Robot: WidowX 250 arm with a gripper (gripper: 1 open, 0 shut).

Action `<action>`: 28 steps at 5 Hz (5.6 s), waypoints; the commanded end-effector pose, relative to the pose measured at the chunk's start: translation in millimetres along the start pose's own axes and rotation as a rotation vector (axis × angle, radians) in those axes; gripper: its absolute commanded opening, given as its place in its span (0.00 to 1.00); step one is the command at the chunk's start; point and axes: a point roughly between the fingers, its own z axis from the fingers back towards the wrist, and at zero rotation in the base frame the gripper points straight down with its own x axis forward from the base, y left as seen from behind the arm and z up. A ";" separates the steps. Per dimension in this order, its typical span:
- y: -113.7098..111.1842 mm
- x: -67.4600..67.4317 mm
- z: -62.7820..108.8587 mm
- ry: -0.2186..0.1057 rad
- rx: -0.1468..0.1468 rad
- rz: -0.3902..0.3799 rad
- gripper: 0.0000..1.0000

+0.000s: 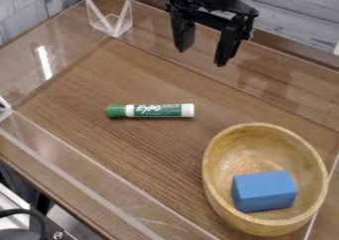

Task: Remove the blue block from inside the brown bowl and put it on the table

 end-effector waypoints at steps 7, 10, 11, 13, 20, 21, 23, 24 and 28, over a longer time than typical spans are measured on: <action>-110.5 -46.9 -18.2 -0.032 0.023 -0.640 1.00; -132.5 -52.9 -35.9 -0.071 0.039 -0.738 1.00; -136.5 -53.7 -40.9 -0.078 0.044 -0.760 1.00; -141.6 -54.8 -48.6 -0.096 0.050 -0.776 1.00; -144.5 -55.2 -53.7 -0.187 0.042 -0.750 1.00; -143.8 -55.9 -60.7 -0.188 0.044 -0.749 1.00; -142.6 -55.6 -75.6 -0.186 0.048 -0.739 1.00; -142.6 -54.8 -82.9 -0.186 0.049 -0.733 1.00; -138.1 -53.1 -84.4 -0.181 0.063 -0.721 0.00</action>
